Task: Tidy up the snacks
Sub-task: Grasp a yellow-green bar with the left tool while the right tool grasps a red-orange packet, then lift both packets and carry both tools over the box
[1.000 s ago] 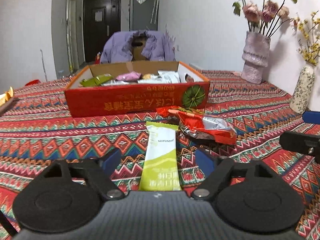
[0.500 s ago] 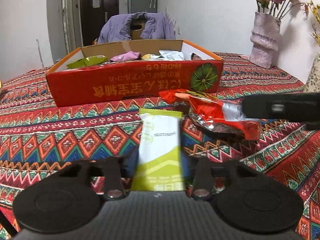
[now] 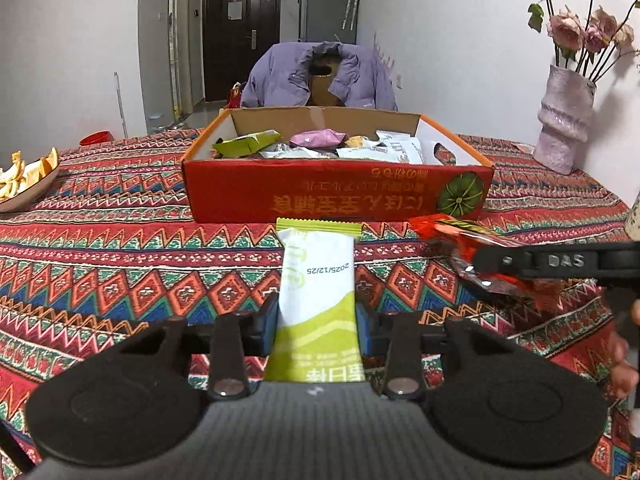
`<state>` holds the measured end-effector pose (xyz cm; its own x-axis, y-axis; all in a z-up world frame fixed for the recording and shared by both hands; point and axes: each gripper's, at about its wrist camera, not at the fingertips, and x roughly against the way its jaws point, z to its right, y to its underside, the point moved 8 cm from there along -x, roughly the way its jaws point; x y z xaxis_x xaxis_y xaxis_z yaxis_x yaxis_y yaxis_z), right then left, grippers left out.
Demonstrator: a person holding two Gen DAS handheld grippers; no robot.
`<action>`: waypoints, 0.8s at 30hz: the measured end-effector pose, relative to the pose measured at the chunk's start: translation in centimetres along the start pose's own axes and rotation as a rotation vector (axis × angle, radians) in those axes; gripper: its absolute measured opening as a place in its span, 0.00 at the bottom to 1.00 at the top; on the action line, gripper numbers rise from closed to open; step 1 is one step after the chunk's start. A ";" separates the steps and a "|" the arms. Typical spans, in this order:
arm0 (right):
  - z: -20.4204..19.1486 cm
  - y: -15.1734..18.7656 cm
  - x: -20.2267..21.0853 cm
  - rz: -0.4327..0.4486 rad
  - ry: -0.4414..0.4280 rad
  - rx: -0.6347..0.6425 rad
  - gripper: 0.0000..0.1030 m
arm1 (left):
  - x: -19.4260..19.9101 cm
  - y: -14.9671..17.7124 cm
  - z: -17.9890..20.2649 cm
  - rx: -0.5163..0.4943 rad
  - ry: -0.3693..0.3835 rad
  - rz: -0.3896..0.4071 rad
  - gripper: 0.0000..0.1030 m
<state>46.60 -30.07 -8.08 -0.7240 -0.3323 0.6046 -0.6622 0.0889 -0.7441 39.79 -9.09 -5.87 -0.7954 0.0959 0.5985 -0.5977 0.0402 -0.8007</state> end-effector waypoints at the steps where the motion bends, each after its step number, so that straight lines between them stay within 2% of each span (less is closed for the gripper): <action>1: 0.0 0.0 0.8 0.009 0.001 0.002 0.54 | 0.5 0.0 0.0 0.002 0.003 0.005 0.37; 5: -0.8 0.7 4.9 0.061 0.052 0.057 0.54 | 2.6 0.2 0.5 -0.002 0.019 0.028 0.37; 13: -4.0 4.7 13.1 0.133 0.148 0.202 0.54 | 7.9 2.4 0.6 0.005 0.023 0.052 0.37; 18: -6.4 6.9 16.6 0.164 0.133 0.221 0.54 | 11.5 3.9 0.2 0.006 0.014 0.084 0.37; 24: -8.7 8.4 18.1 0.179 0.117 0.258 0.54 | 14.4 4.9 -0.2 0.009 0.015 0.115 0.37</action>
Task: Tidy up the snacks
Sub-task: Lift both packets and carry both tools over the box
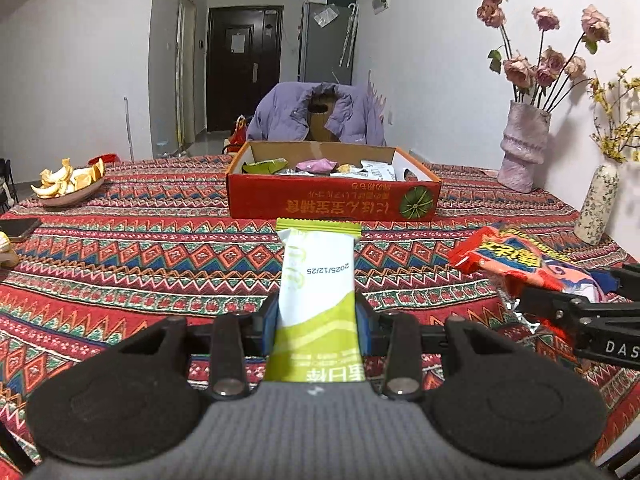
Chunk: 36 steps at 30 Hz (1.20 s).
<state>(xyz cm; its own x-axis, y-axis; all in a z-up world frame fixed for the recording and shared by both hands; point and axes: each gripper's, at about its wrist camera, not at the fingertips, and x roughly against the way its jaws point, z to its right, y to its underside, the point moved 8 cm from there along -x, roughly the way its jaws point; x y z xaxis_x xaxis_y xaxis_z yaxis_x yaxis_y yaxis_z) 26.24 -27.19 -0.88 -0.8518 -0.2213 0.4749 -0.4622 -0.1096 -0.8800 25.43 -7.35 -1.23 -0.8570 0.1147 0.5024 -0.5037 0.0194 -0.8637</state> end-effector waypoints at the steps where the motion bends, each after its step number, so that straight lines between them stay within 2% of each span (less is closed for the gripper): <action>1: -0.2 0.0 0.2 0.003 -0.001 -0.001 0.54 | 0.4 0.1 -0.1 0.000 -0.001 0.005 0.37; 11: -1.0 -0.2 1.3 0.017 0.008 -0.005 0.54 | 1.7 0.0 -0.3 0.006 0.026 0.019 0.37; 17: -0.8 -1.7 0.4 0.012 -0.013 -0.017 0.54 | 0.2 -2.3 -0.3 0.012 0.081 0.003 0.37; 20: -0.2 -4.0 -0.5 0.023 -0.026 -0.031 0.54 | -1.3 -4.4 -0.3 0.028 0.109 -0.009 0.37; 27: 2.0 -10.0 -4.8 0.025 -0.034 -0.061 0.54 | -5.4 -11.5 -0.1 0.030 0.116 0.012 0.37; 36: 5.3 -18.6 -12.3 0.028 0.020 -0.033 0.54 | -14.1 -18.9 0.7 0.027 0.114 -0.016 0.37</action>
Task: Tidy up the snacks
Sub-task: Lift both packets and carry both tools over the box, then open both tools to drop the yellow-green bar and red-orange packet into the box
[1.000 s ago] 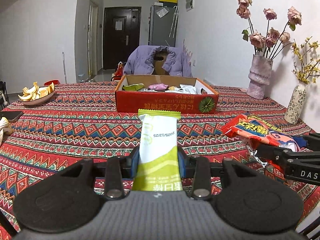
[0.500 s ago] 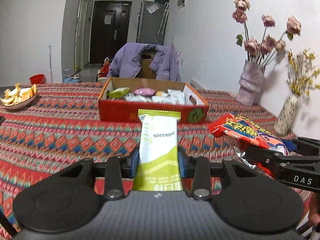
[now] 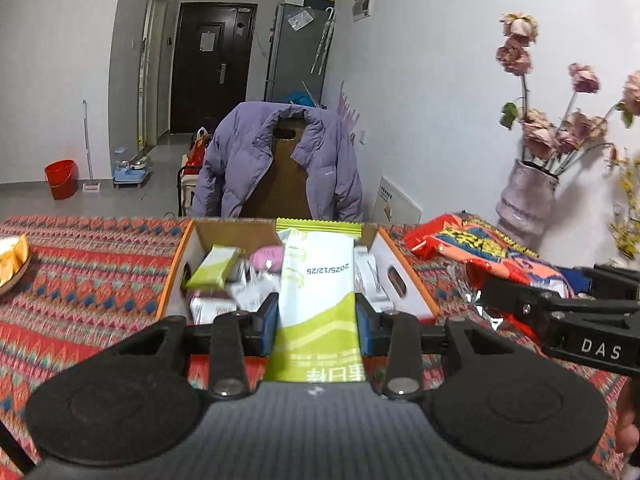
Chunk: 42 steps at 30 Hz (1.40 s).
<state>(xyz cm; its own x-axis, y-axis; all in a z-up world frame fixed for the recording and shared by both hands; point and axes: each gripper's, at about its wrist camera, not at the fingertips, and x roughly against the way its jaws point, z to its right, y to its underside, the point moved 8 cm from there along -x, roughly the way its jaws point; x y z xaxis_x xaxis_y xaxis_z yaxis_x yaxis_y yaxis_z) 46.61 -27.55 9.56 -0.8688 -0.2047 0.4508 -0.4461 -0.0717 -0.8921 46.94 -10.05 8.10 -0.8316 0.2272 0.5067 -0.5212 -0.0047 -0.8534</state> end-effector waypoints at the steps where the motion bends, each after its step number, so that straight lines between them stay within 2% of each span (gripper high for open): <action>1: 0.2 -0.7 -1.3 -0.005 0.002 0.008 0.54 | -1.3 -0.5 0.0 -0.002 -0.007 -0.010 0.37; 4: 1.0 -2.0 -5.7 -0.044 0.010 -0.004 0.54 | -5.2 -1.7 -0.1 -0.005 -0.022 -0.038 0.37; 8: 2.4 -2.1 -12.6 -0.130 -0.013 -0.092 0.54 | -10.8 -2.9 -0.8 0.004 -0.046 -0.070 0.38; 11: 3.1 -1.1 -17.2 -0.185 0.008 -0.129 0.54 | -15.0 -2.4 -1.6 -0.009 -0.080 -0.084 0.38; 14: 3.1 0.7 -20.9 -0.239 0.024 -0.126 0.54 | -18.7 -1.3 -2.8 0.054 -0.083 -0.133 0.38; 16: 2.8 2.0 -22.3 -0.264 0.046 -0.108 0.55 | -20.3 -0.5 -3.4 0.079 -0.076 -0.161 0.38; 18: 2.7 3.1 -23.3 -0.287 0.057 -0.096 0.55 | -21.3 0.2 -3.5 0.062 -0.092 -0.171 0.37; 21: 3.0 4.4 -23.8 -0.306 0.067 -0.099 0.56 | -22.3 1.0 -3.4 0.037 -0.101 -0.179 0.37; 23: 3.2 4.8 -23.6 -0.308 0.076 -0.099 0.62 | -22.6 1.6 -3.4 0.054 -0.088 -0.193 0.37; 25: 3.8 4.6 -22.8 -0.281 0.077 -0.111 0.78 | -22.7 2.1 -3.4 0.070 -0.089 -0.197 0.39; 26: 3.9 4.3 -22.4 -0.267 0.071 -0.125 0.82 | -22.8 2.4 -3.4 0.077 -0.088 -0.195 0.39; 27: 4.2 4.0 -22.0 -0.253 0.052 -0.140 0.82 | -22.9 2.7 -3.3 0.081 -0.084 -0.198 0.39; 29: 4.6 3.3 -21.1 -0.233 0.051 -0.151 0.82 | -23.0 3.0 -3.0 0.079 -0.078 -0.202 0.45; 31: 4.8 2.4 -20.4 -0.221 0.065 -0.128 0.83 | -22.5 2.8 -2.4 0.069 -0.060 -0.195 0.74; 35: 5.1 1.3 -19.2 -0.222 0.085 -0.095 0.83 | -20.6 1.7 -1.6 0.012 -0.038 -0.151 0.77; 42: 4.9 0.2 -16.4 -0.236 0.077 -0.077 0.85 | -15.4 -0.1 -2.4 -0.103 -0.086 -0.104 0.81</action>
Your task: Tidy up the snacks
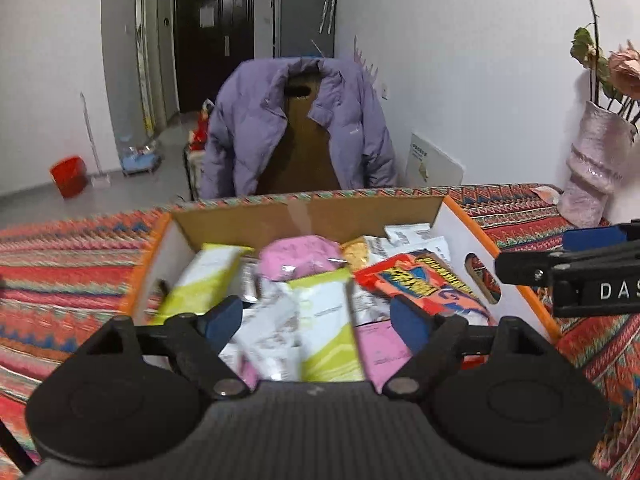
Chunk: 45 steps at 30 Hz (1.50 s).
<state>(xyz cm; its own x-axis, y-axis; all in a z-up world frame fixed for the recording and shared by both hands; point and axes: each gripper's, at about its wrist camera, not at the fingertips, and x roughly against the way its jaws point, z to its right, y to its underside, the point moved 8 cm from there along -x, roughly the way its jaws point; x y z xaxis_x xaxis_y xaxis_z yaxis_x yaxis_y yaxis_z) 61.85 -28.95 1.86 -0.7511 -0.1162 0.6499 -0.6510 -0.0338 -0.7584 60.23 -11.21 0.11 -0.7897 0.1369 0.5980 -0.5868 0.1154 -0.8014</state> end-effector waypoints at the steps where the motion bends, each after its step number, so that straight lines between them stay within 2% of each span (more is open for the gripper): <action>1: -0.1 0.1 0.7 0.002 -0.002 0.001 0.86 | 1.0 -0.1 -0.4 -0.008 -0.007 0.008 0.82; 5: -0.7 0.5 3.6 0.031 -0.001 0.002 0.88 | 4.9 0.0 -2.0 0.002 -0.034 0.057 0.89; 7: -1.1 0.8 5.1 0.061 -0.011 -0.001 0.93 | 6.9 0.3 -2.8 0.016 -0.048 0.088 1.00; 10: -1.9 1.6 7.6 0.168 -0.035 -0.011 1.00 | 9.6 0.8 -3.5 0.010 -0.067 0.182 1.00; 12: -2.5 2.7 8.9 0.247 -0.056 -0.009 1.00 | 10.9 1.6 -4.0 0.019 -0.076 0.251 1.00; 15: -3.0 4.3 9.9 0.300 -0.058 -0.009 1.00 | 12.6 2.8 -4.8 0.052 -0.082 0.328 1.00; 18: -3.4 5.8 10.5 0.332 -0.056 -0.010 1.00 | 13.8 3.8 -5.2 0.076 -0.081 0.365 1.00; 26: -3.9 7.8 11.9 0.394 -0.011 0.011 1.00 | 15.6 5.5 -5.8 0.086 -0.102 0.374 1.00; 35: -4.5 9.9 15.0 0.435 -0.019 0.012 1.00 | 18.6 8.7 -5.8 0.083 -0.085 0.371 1.00; 45: -6.0 16.3 20.1 0.461 -0.055 -0.010 1.00 | 24.2 15.4 -4.4 0.055 -0.086 0.327 1.00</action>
<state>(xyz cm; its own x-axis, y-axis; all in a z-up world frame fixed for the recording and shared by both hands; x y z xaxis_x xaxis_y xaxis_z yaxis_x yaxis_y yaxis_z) 35.47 -25.93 2.86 -0.9557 -0.1693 0.2408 -0.2514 0.0437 -0.9669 32.87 -1.79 2.32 -0.9485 0.0738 0.3082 -0.3071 0.0254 -0.9513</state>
